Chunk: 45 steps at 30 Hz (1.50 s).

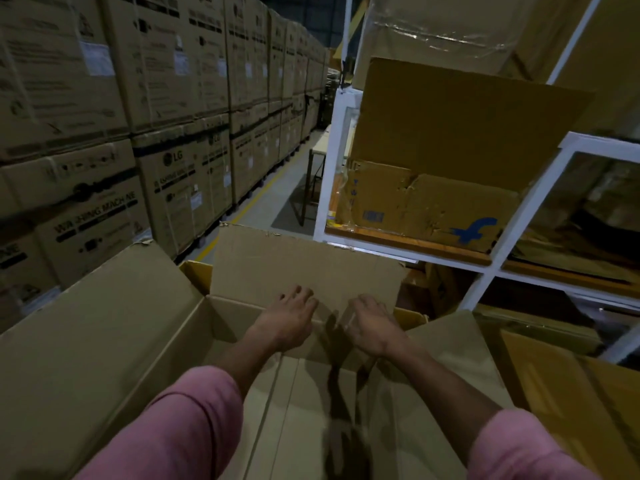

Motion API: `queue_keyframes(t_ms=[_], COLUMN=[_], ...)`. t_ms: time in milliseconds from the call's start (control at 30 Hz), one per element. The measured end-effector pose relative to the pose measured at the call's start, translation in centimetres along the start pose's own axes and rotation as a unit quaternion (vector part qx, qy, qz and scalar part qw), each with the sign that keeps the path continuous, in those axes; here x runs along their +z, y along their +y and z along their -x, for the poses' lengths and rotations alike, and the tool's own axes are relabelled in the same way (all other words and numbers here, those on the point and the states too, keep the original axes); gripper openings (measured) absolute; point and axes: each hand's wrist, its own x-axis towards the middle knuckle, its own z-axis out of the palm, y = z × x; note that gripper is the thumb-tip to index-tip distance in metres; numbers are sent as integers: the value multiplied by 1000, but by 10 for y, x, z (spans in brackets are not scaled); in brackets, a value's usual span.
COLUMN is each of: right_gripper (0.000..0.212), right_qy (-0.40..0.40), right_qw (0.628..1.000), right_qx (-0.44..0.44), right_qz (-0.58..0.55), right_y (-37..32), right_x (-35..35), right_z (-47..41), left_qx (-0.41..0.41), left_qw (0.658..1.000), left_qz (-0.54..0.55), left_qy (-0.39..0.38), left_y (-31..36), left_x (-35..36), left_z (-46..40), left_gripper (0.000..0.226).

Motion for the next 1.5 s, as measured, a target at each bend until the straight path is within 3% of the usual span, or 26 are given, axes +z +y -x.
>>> queue_keyframes(t_ms=[200, 500, 700, 900, 1033, 1200, 1333, 1500], right_gripper=[61, 63, 64, 56, 72, 87, 76, 67], right_qy=[7, -38, 15, 94, 136, 159, 190, 169], right_qw=[998, 994, 992, 983, 979, 977, 970, 966], right_qx=[-66, -100, -124, -140, -102, -51, 23, 119], right_qz=[3, 34, 4, -68, -112, -131, -148, -156], right_y=[-4, 24, 58, 113, 158, 218, 263, 310], right_x=[-32, -59, -65, -73, -69, -66, -62, -39], right_z=[16, 66, 99, 142, 172, 211, 238, 284], left_qx=[16, -3, -9, -29, -16, 26, 44, 66], left_qw=[990, 980, 985, 997, 1000, 1000, 998, 994], left_qz=[-73, -105, -94, -25, -9, 8, 52, 85], left_qy=[-119, -169, -145, -72, -7, 1, 11, -24], left_y=[27, 92, 165, 247, 303, 373, 421, 470], left_x=[-52, -72, -83, -90, -90, -81, -70, -38], left_z=[-12, 3, 11, 11, 3, -16, -31, -29], left_gripper=[55, 57, 58, 69, 84, 95, 93, 84])
